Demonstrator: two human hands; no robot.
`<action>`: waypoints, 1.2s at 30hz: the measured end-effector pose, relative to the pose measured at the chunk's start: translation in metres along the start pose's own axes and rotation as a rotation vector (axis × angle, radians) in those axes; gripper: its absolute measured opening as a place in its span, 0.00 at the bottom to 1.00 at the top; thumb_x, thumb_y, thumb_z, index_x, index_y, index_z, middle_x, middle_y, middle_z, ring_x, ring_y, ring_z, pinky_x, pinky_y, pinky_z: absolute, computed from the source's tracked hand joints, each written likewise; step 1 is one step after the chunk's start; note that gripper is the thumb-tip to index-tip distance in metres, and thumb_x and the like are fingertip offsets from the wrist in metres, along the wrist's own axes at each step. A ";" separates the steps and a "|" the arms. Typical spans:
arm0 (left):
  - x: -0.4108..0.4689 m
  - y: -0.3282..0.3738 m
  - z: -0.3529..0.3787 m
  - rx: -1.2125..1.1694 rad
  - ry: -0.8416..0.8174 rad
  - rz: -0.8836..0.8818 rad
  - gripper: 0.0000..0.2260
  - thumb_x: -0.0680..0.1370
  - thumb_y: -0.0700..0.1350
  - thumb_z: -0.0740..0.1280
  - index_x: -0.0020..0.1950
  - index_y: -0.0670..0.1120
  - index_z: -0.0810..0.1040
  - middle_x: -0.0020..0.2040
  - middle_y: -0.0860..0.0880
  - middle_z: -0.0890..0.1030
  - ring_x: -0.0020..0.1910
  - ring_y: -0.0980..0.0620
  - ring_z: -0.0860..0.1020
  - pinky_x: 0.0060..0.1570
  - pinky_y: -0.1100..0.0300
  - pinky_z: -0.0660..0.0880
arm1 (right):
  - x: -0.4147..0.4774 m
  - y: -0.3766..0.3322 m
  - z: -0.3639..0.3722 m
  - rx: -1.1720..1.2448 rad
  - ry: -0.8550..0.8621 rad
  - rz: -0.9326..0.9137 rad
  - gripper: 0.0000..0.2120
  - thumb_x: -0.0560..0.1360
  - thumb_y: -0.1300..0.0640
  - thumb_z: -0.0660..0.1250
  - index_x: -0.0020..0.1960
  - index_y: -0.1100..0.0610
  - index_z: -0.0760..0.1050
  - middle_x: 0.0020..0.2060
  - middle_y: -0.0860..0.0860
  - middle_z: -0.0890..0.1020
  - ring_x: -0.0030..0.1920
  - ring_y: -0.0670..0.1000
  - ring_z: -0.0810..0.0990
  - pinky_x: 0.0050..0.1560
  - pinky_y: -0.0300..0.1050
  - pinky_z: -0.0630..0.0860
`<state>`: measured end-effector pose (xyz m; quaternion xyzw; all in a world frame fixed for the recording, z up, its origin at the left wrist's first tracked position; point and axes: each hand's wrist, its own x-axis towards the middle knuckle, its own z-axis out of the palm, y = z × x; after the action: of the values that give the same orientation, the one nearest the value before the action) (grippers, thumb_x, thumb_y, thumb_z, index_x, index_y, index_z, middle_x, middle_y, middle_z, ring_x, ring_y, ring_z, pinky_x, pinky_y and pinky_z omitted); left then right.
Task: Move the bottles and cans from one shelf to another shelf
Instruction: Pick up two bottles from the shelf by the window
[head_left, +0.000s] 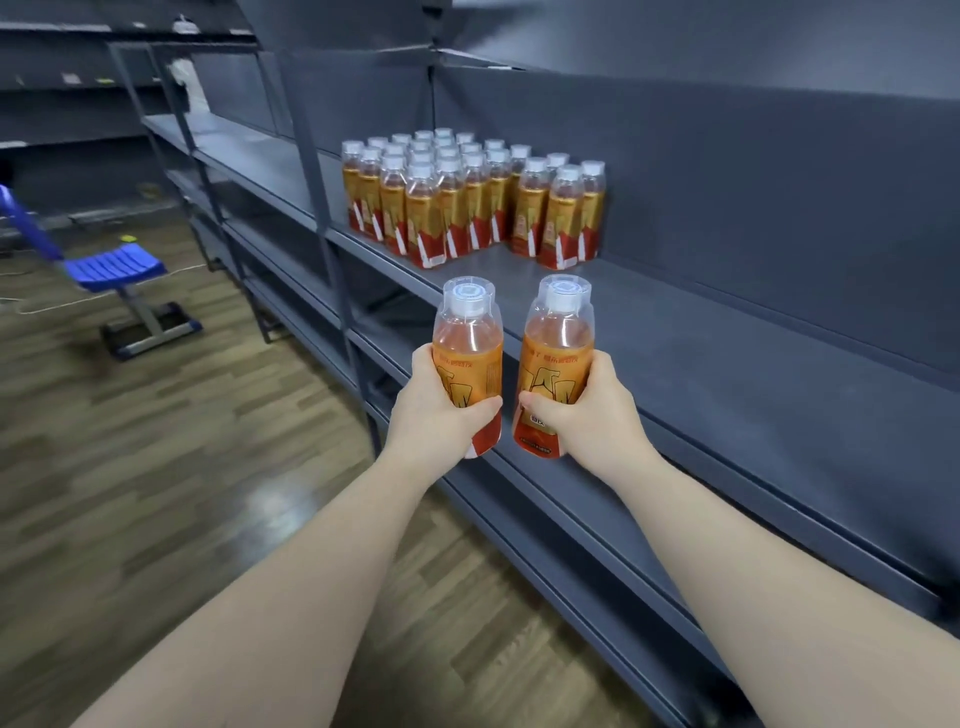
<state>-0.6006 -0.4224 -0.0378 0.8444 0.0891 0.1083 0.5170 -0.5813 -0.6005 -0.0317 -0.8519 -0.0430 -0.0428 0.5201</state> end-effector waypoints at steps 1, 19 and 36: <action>0.011 0.000 -0.001 0.003 0.011 -0.002 0.32 0.70 0.51 0.77 0.68 0.57 0.63 0.57 0.55 0.77 0.57 0.50 0.78 0.57 0.46 0.78 | 0.012 -0.001 0.003 0.006 -0.012 -0.003 0.27 0.71 0.46 0.77 0.62 0.46 0.64 0.56 0.45 0.78 0.55 0.48 0.79 0.55 0.48 0.80; 0.195 -0.006 -0.007 -0.026 0.069 0.012 0.33 0.72 0.49 0.77 0.71 0.55 0.62 0.60 0.54 0.77 0.59 0.50 0.76 0.61 0.46 0.77 | 0.199 -0.015 0.055 0.022 -0.018 -0.034 0.32 0.72 0.46 0.76 0.69 0.49 0.63 0.61 0.46 0.77 0.59 0.49 0.77 0.59 0.50 0.78; 0.364 -0.018 0.003 0.004 -0.247 0.159 0.37 0.73 0.52 0.76 0.75 0.53 0.58 0.64 0.53 0.73 0.62 0.50 0.74 0.60 0.51 0.77 | 0.306 -0.014 0.088 -0.069 0.322 0.186 0.35 0.71 0.44 0.76 0.71 0.48 0.63 0.64 0.46 0.77 0.63 0.51 0.78 0.61 0.58 0.79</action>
<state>-0.2506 -0.3217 -0.0219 0.8568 -0.0420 0.0438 0.5121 -0.2766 -0.5068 -0.0237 -0.8518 0.1211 -0.1320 0.4922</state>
